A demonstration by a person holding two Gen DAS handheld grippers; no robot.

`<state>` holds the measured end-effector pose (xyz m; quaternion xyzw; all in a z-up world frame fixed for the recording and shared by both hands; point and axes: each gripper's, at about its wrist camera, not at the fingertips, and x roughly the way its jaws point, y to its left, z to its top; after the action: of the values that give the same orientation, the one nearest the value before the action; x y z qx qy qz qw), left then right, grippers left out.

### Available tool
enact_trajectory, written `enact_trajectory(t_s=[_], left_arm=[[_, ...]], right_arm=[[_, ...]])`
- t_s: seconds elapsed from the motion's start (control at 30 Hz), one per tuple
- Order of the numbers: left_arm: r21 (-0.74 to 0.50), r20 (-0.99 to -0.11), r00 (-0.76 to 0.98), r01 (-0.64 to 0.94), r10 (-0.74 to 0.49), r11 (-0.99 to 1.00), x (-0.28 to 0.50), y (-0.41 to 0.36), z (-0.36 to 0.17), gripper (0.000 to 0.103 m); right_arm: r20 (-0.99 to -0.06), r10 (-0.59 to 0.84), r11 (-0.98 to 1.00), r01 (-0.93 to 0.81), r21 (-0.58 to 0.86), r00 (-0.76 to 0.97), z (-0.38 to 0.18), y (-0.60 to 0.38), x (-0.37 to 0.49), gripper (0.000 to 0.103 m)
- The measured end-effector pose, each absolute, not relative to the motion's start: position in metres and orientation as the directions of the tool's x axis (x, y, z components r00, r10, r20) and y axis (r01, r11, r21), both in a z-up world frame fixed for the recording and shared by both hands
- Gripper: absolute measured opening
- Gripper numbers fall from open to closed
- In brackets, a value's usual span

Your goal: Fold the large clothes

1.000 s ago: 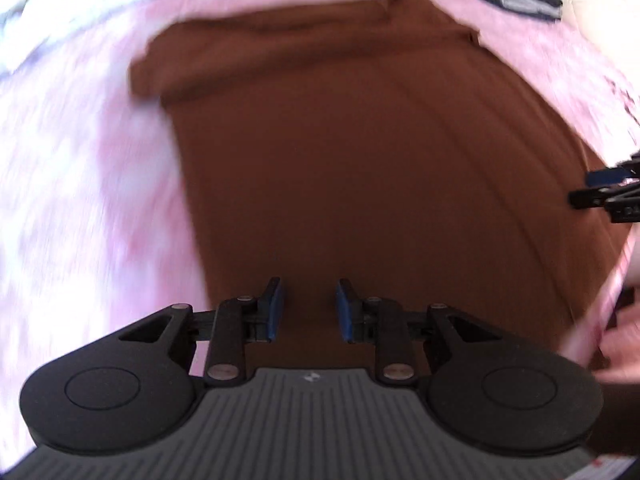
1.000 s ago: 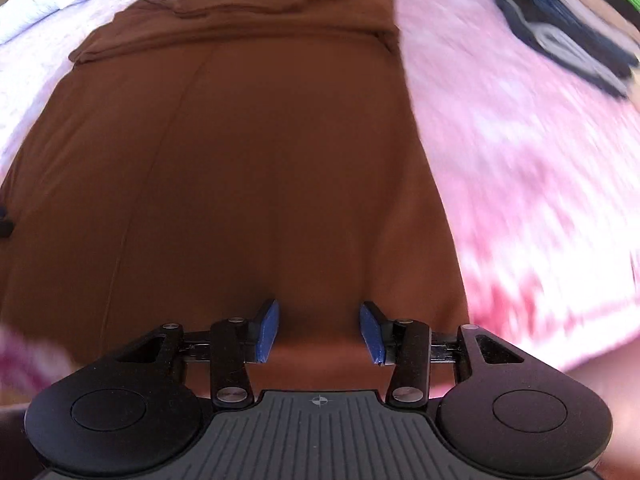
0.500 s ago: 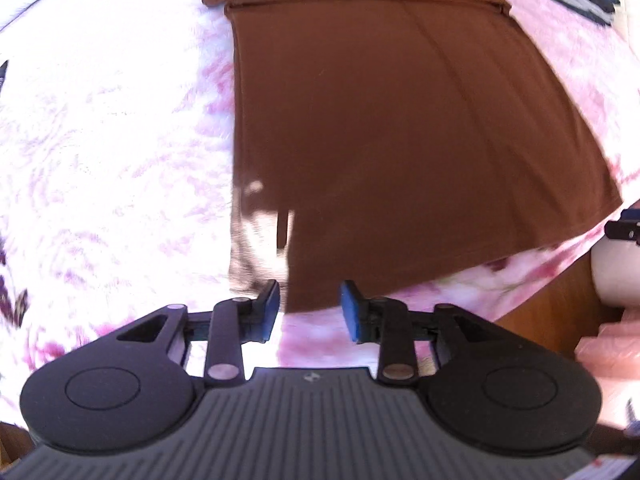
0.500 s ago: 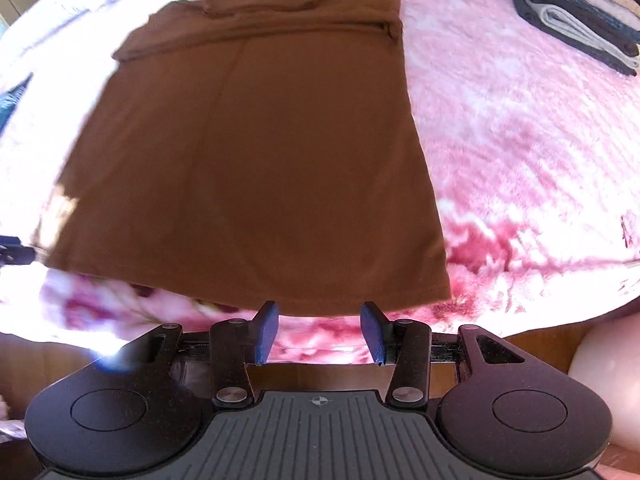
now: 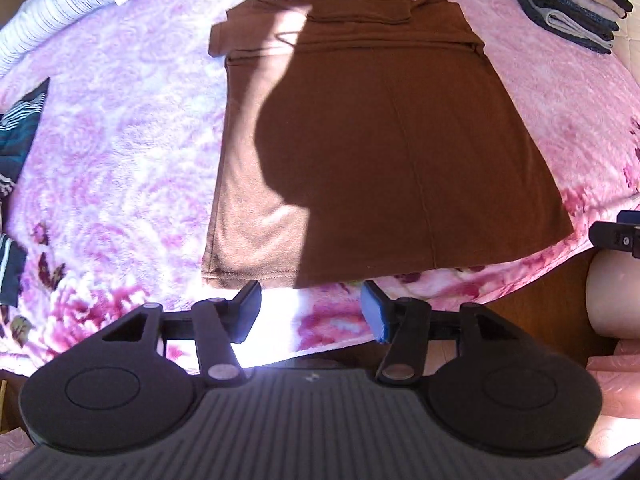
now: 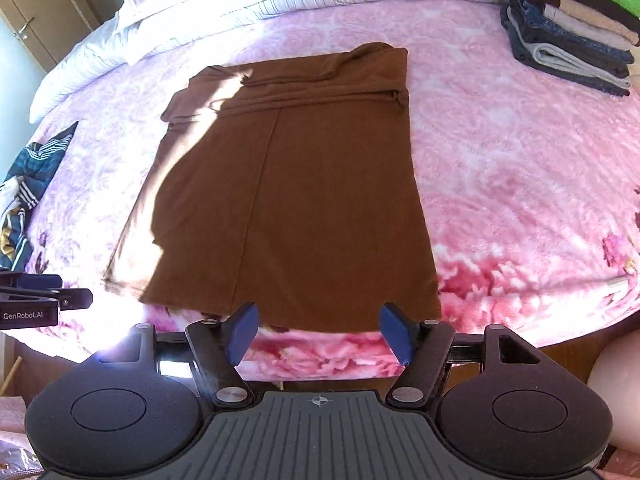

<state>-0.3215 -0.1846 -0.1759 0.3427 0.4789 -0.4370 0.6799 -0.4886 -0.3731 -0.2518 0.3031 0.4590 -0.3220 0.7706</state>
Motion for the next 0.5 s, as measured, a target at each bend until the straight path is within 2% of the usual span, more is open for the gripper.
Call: enact_trajectory(t_s=[0.5], left_arm=[[0.063,-0.938,0.189,0.918,-0.291,0.392,-0.332,-0.177,-0.159,0.056]], right_arm=[[-0.873,-0.25,0.627,0.757,0.184,0.42,-0.231,-0.352,-0.505,0.064]])
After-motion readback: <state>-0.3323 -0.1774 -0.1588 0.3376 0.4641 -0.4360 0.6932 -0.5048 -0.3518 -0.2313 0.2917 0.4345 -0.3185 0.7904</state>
